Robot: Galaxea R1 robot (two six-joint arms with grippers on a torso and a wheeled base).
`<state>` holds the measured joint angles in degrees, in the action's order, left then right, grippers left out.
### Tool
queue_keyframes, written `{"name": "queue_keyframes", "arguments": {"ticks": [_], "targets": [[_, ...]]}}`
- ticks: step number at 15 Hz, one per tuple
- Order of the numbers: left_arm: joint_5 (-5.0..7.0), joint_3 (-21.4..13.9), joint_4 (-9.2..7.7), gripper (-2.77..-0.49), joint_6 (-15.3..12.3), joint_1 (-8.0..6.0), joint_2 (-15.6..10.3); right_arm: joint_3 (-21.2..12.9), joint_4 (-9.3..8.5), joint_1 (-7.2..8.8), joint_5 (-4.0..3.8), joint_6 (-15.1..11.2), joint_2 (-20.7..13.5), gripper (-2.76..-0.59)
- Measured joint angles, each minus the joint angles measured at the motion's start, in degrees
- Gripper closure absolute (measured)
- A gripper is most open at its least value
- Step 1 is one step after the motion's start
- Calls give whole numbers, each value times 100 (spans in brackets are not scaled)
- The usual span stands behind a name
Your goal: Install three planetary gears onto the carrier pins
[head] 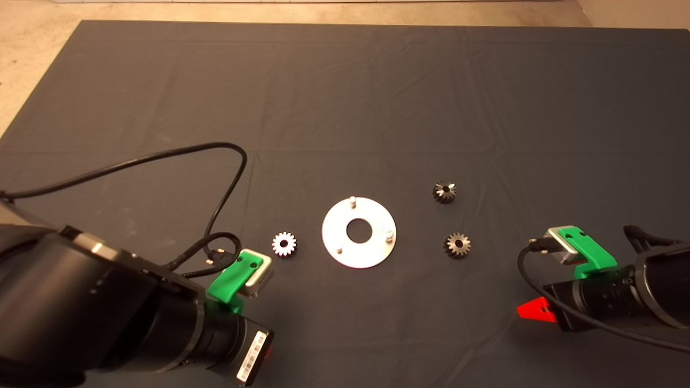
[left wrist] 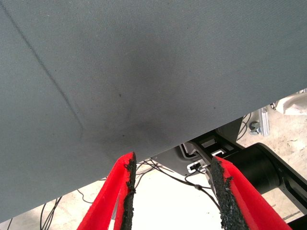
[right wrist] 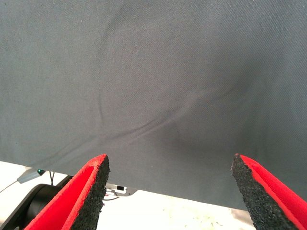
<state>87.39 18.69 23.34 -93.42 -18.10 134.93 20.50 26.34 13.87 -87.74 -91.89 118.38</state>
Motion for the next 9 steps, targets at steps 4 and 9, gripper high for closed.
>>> {"name": "queue_keyframes", "arguments": {"ticks": [4,9], "targets": [[0,0,0,-103,-22,0,0,0,0,-3,0,0,0,-189],[6,0,0,-103,-37,0,116,9,32,-3,4,5,41,-189]]}}
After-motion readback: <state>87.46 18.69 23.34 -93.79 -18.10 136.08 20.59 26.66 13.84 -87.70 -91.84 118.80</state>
